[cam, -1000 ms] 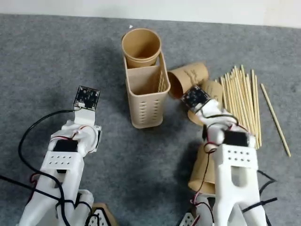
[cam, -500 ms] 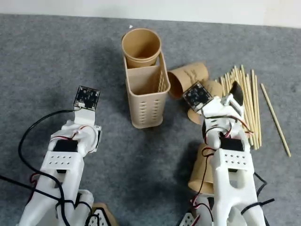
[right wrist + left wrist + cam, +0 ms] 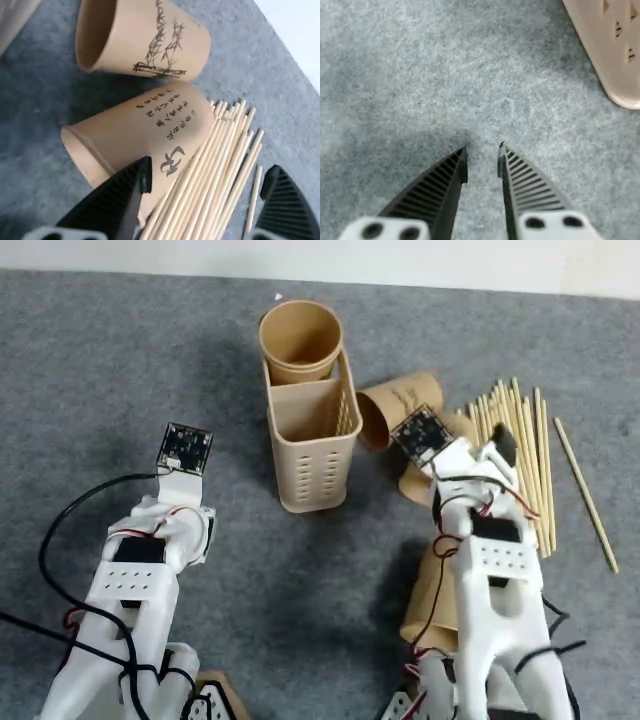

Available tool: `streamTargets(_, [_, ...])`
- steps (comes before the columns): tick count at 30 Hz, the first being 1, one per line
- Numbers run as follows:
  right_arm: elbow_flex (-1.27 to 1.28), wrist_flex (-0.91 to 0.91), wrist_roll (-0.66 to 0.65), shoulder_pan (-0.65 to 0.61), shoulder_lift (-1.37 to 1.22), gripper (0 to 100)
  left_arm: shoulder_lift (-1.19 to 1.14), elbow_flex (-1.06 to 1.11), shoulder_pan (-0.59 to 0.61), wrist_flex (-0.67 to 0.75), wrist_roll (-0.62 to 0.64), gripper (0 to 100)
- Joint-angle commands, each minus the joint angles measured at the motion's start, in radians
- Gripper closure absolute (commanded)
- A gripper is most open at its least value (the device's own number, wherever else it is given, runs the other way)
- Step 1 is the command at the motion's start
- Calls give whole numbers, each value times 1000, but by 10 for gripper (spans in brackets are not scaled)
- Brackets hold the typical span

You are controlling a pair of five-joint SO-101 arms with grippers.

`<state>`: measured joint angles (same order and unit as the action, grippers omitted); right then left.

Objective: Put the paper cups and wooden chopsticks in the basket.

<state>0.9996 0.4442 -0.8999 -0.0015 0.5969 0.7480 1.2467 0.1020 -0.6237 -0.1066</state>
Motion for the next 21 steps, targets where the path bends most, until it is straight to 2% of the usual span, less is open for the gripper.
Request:
streamTargets(1, [-65, 239, -28, -21, 159, 652, 15, -4, 2, 15, 6, 880])
streamTargets(3, [-61, 351, -130, -39, 237, 652, 15, -4, 2, 15, 6, 880])
streamTargets(6, [-10, 398, -161, -39, 312, 650, 15, -4, 2, 15, 6, 880])
streamTargets(14, [56, 252, -163, -38, 309, 587, 15, -4, 5, 12, 6, 880])
streamTargets(21, [47, 73, -163, -38, 21, 587, 15, -4, 5, 14, 6, 880])
